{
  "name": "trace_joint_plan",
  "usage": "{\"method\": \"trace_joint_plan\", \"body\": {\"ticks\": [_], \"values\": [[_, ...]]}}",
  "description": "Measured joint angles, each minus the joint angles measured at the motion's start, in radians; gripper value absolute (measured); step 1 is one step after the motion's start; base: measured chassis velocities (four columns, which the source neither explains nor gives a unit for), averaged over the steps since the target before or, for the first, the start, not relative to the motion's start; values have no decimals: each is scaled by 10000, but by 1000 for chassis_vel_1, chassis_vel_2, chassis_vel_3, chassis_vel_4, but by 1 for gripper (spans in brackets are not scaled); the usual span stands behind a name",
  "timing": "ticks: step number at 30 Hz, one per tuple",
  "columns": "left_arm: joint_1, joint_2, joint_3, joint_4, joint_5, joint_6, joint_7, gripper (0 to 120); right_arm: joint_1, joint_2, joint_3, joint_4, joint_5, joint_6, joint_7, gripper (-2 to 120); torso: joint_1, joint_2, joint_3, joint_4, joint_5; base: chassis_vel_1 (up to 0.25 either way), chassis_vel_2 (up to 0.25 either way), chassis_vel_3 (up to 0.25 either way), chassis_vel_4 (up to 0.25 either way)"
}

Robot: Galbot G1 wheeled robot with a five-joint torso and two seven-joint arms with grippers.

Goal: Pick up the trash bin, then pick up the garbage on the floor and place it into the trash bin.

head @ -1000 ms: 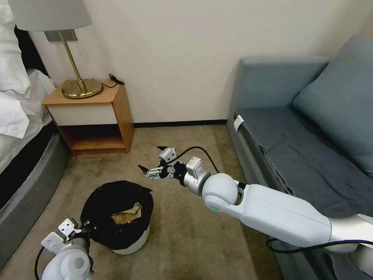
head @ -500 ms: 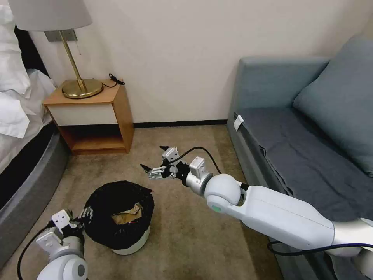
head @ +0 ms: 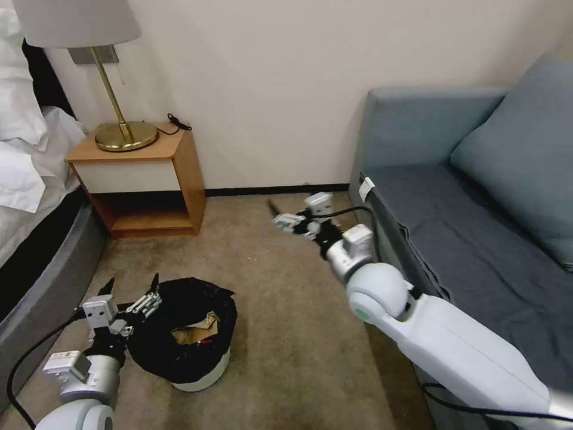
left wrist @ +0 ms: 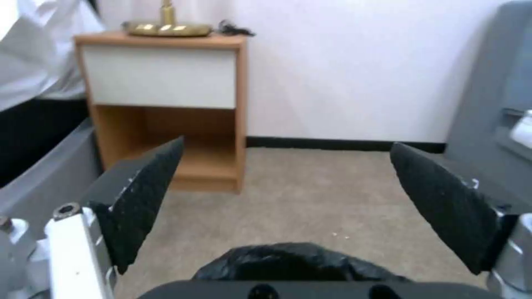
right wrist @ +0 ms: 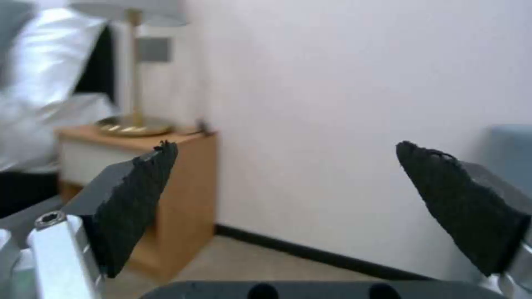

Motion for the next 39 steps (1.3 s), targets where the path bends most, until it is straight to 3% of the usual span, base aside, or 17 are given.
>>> {"method": "trace_joint_plan", "body": {"ticks": [5, 11, 15, 20, 21, 26, 31, 39], "values": [[61, 168, 214, -238, 252, -98, 175, 100, -1823, 276, 2074, 999, -668, -300, 255, 100, 0, 0, 0, -1, 1, 0, 0, 0, 0], [136, 280, 380, -374, 272, -100, 147, 100, -2616, 446, 2954, 1481, -1024, -393, 305, 100, 0, 0, 0, 2, -1, 0, 0, 0, 0], [292, 497, 788, -571, 503, -45, -439, 100, -4224, 1068, 4026, 2268, -1988, -444, 326, 100, 0, 0, 0, 0, -3, 0, 0, 0, 0], [473, 588, 1033, -774, 604, -25, -999, 100, -5249, 1895, 4222, 2631, -2839, -433, 283, 100, 0, 0, 0, 0, -2, 0, 0, 0, 0], [587, 611, 1078, -884, 702, -24, -1156, 100, -5737, 2414, 4283, 2807, -3202, -430, 252, 100, 0, 0, 0, 0, -1, 0, 0, 0, 0], [811, 737, 1133, -1066, 710, 28, -1268, 100, -6388, 3147, 4458, 3122, -3663, -382, 108, 100, 0, 0, 0, 1, -3, 0, 0, 0, 0], [906, 819, 1349, -1190, 689, 35, -1309, 100, -7104, 3617, 4604, 3397, -4044, -130, -287, 100, 0, 0, 0, 1, -3, 0, 0, 0, 0], [888, 701, 1523, -1113, 909, -117, -1538, 100, -7622, 3770, 4582, 3391, -4604, 81, -604, 100, 0, 0, 0, 1, -2, 0, 0, 0, 0]]}}
